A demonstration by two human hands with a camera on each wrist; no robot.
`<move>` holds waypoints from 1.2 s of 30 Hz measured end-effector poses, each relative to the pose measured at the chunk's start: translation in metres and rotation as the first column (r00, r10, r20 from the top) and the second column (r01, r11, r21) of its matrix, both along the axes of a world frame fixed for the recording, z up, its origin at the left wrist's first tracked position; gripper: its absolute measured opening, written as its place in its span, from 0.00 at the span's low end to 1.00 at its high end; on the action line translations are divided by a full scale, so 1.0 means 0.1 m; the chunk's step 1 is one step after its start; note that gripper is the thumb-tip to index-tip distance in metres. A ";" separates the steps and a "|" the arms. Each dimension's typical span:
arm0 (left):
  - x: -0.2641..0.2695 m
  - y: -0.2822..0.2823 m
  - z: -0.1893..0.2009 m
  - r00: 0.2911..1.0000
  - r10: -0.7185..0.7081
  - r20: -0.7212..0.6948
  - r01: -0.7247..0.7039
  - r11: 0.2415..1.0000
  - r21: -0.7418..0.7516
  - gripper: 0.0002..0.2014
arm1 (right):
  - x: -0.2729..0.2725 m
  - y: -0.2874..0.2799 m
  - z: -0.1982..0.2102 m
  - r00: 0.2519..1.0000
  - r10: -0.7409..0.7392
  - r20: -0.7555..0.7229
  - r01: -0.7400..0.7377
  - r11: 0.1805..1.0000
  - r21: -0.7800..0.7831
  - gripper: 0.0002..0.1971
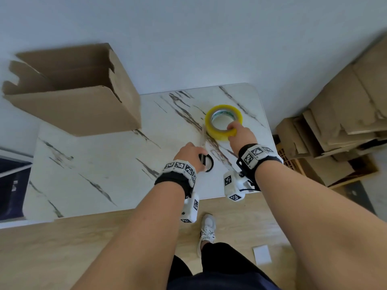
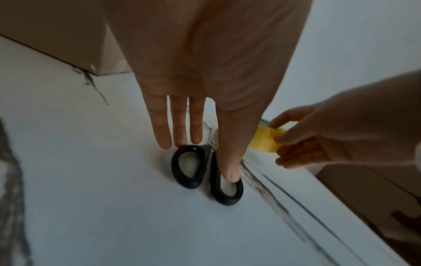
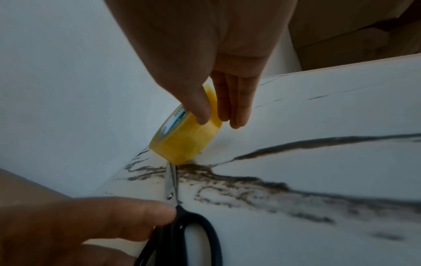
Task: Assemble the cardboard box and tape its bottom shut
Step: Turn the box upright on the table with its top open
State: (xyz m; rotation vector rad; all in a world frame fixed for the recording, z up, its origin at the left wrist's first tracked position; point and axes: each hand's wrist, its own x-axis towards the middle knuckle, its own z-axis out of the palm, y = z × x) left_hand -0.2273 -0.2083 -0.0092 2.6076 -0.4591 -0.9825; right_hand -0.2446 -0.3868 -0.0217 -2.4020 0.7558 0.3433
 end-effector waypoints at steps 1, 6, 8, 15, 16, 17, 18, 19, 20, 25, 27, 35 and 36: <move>0.01 -0.03 -0.04 0.999 -0.033 0.015 0.033 0.999 0.017 0.25 | 0.02 -0.04 -0.02 1.000 -0.004 0.005 0.004 1.000 0.005 0.19; 0.12 -0.11 -0.14 0.996 -0.056 0.074 0.055 0.998 0.016 0.22 | 0.16 -0.13 -0.07 0.999 -0.004 0.038 0.003 1.000 0.023 0.17; 0.22 -0.14 -0.16 0.995 -0.021 0.098 0.021 1.000 0.009 0.21 | 0.24 -0.15 -0.08 0.999 -0.002 0.046 0.001 1.000 0.029 0.17; 0.75 -0.15 -0.17 0.986 0.060 0.157 -0.069 0.996 0.049 0.24 | 0.53 -0.17 -0.10 0.998 0.039 0.043 -0.040 0.999 0.026 0.18; 0.83 -0.15 -0.17 0.984 0.065 0.164 -0.076 0.995 0.063 0.23 | 0.57 -0.17 -0.10 0.998 0.043 0.041 -0.043 0.999 0.022 0.18; 0.89 -0.16 -0.17 0.984 0.074 0.164 -0.087 0.993 0.074 0.22 | 0.61 -0.17 -0.10 0.998 0.045 0.041 -0.046 0.999 0.021 0.18; 0.95 -0.17 -0.17 0.983 0.088 0.163 -0.103 0.991 0.085 0.21 | 0.64 -0.17 -0.10 0.998 0.048 0.040 -0.049 0.999 0.021 0.18; 1.00 -0.19 -0.17 0.981 0.105 0.164 -0.122 0.988 0.096 0.20 | 0.68 -0.17 -0.11 0.998 0.053 0.038 -0.054 0.998 0.021 0.18; 1.03 -0.20 -0.16 0.979 0.117 0.166 -0.135 0.985 0.105 0.20 | 0.71 -0.16 -0.12 0.998 0.058 0.034 -0.059 0.998 0.021 0.18; 1.11 -0.22 -0.19 0.978 0.080 0.190 -0.105 0.987 0.123 0.25 | 0.83 -0.15 -0.12 0.998 0.053 0.019 -0.054 0.999 0.006 0.20; 1.13 -0.23 -0.21 0.976 0.070 0.205 -0.098 0.987 0.130 0.25 | 0.85 -0.15 -0.11 0.999 0.048 0.013 -0.048 0.999 0.001 0.21; 1.25 -0.28 -0.21 0.963 0.027 0.270 -0.075 0.983 0.168 0.18 | 0.87 -0.09 -0.10 0.999 0.035 0.010 -0.035 0.999 0.000 0.22; 1.27 -0.28 -0.22 0.963 0.035 0.267 -0.078 0.985 0.154 0.18 | 0.87 -0.09 -0.10 0.999 0.035 0.012 -0.035 0.999 0.001 0.23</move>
